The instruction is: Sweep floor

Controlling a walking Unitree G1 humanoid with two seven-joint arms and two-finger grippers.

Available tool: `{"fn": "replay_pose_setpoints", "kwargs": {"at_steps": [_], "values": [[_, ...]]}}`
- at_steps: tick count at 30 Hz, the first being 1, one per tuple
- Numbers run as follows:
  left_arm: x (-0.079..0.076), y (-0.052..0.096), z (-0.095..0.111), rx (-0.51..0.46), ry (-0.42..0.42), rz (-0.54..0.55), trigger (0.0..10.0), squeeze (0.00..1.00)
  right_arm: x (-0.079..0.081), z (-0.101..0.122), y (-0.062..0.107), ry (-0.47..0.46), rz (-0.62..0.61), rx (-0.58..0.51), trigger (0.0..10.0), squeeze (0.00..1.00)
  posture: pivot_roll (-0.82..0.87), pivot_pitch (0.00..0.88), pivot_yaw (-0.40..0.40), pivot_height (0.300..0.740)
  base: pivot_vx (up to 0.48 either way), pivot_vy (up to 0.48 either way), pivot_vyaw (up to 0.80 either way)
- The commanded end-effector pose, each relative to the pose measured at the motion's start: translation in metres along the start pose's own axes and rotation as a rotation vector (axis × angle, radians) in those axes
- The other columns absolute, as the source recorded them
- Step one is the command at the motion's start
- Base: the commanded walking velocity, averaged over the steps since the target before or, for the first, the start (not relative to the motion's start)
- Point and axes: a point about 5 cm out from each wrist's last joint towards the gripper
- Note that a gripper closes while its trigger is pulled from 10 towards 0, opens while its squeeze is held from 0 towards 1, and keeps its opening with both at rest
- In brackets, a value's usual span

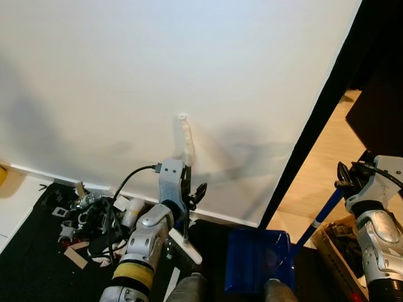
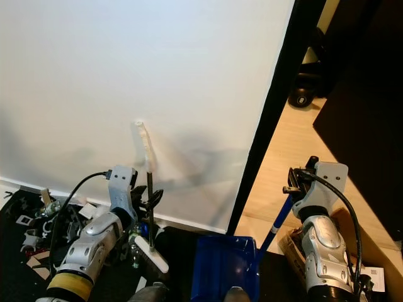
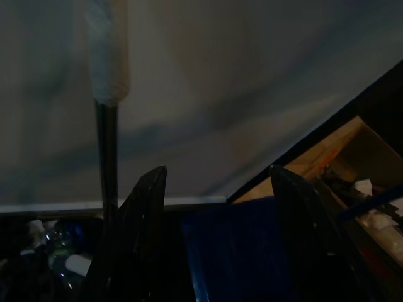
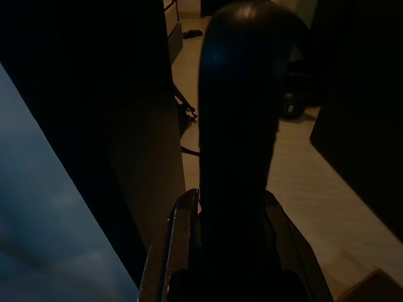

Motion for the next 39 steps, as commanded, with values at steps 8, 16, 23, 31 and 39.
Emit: {"fn": "replay_pose_setpoints", "kwargs": {"at_steps": [8, 16, 23, 31, 39], "values": [[0.013, -0.017, 0.003, 0.058, -0.062, -0.042, 10.0, 0.62, 0.014, 0.024, -0.012, -0.002, 0.071, -0.093, 10.0, 0.0, -0.04, 0.156, 0.057, 0.74, 0.0, 0.0, 0.0], [0.035, -0.02, 0.014, 0.081, -0.164, 0.004, 10.0, 1.0, 0.015, 0.037, -0.011, 0.004, 0.086, -0.119, 10.0, 0.0, -0.05, 0.192, 0.059, 0.74, 0.0, 0.0, 0.0], [0.044, -0.021, 0.012, 0.113, -0.151, -0.008, 10.0, 0.01, 0.01, 0.042, -0.009, 0.004, 0.071, -0.13, 10.0, 0.0, -0.07, 0.214, 0.051, 0.74, 0.0, 0.0, 0.0], [0.045, -0.033, 0.03, 0.108, -0.263, -0.001, 10.0, 0.0, 0.015, 0.051, -0.009, 0.006, 0.086, -0.144, 10.0, 0.0, -0.09, 0.233, 0.051, 0.74, 0.0, 0.0, 0.0], [0.056, -0.037, 0.047, 0.101, -0.336, 0.09, 10.0, 0.0, 0.016, 0.058, -0.005, 0.007, 0.09, -0.157, 10.0, 0.0, -0.11, 0.27, 0.058, 0.74, 0.0, 0.0, 0.0]]}}
Point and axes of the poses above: a point about 5 cm out from each wrist's last joint towards the gripper, its own y axis pointing back from the gripper into the wrist, its own z axis along the axis of the wrist's last joint, x = y × z, and after that the axes turned 12 degrees about -y, right-handed
